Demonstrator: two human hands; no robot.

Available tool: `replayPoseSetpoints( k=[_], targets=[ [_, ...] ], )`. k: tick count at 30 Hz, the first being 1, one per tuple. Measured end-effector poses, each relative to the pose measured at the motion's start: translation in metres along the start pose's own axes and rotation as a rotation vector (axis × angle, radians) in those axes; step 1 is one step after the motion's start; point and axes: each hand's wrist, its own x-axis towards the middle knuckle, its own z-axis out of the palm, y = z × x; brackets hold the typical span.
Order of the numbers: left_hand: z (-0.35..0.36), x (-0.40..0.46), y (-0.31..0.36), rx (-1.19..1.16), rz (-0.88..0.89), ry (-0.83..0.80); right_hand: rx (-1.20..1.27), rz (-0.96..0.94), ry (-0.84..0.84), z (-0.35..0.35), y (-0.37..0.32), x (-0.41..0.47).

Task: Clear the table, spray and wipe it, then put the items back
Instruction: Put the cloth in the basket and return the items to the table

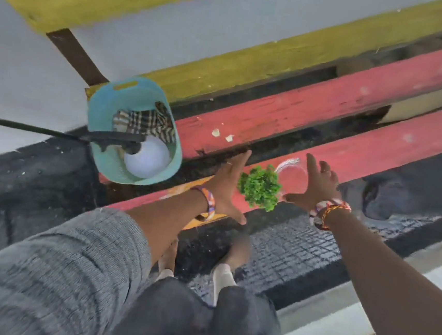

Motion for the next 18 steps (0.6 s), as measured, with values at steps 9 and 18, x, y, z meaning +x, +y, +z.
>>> replayPoseSetpoints(
  k=[9, 18],
  targets=[
    [0.033, 0.020, 0.009, -0.163, -0.116, 0.163, -0.067, -0.116, -0.119, 0.023, 0.015, 0.024],
    [0.043, 0.031, 0.011, -0.316, -0.128, 0.228, -0.147, -0.146, -0.001, 0.034, 0.004, 0.030]
  ],
)
